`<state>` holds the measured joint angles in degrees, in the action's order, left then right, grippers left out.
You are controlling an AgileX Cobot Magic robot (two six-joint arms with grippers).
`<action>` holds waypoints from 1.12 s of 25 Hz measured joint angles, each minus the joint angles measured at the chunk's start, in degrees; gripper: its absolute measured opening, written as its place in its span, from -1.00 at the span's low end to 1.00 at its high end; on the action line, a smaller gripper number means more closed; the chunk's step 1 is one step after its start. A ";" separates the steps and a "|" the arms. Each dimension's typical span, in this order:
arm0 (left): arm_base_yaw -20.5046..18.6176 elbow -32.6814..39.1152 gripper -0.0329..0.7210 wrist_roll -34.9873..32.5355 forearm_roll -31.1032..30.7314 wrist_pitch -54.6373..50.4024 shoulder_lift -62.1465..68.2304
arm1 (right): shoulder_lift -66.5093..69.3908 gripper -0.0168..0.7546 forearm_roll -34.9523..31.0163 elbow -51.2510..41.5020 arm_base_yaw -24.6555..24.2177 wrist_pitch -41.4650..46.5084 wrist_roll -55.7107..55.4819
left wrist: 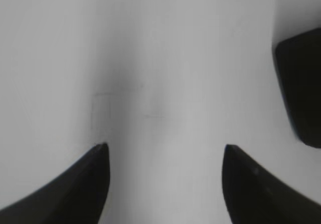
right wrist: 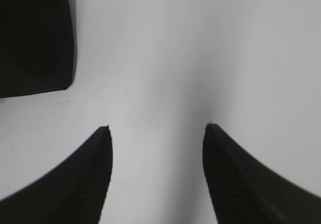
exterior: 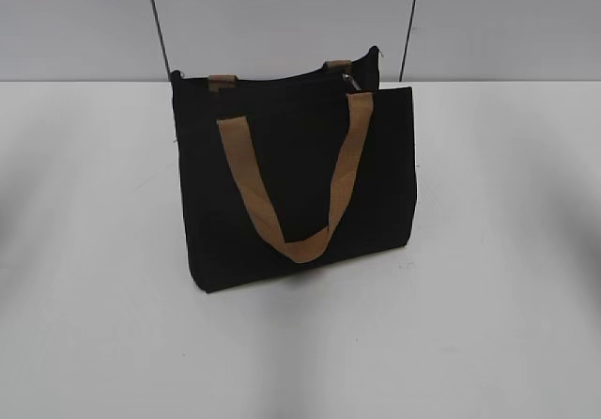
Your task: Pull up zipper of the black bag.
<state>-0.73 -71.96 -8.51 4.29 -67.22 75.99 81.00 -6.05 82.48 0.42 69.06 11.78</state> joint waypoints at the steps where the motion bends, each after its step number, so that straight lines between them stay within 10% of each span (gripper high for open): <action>1: 0.00 0.30 0.47 -0.08 0.41 -0.13 -0.96 | -0.73 0.21 -0.37 0.00 0.00 0.26 0.00; 28: 0.00 38.27 0.46 -0.30 3.21 2.18 -50.96 | -49.52 0.21 -3.54 -53.51 0.00 -7.35 -1.59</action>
<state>-0.73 -33.69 -8.81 7.50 -65.05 25.02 31.48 -9.59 28.97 0.42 61.71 10.19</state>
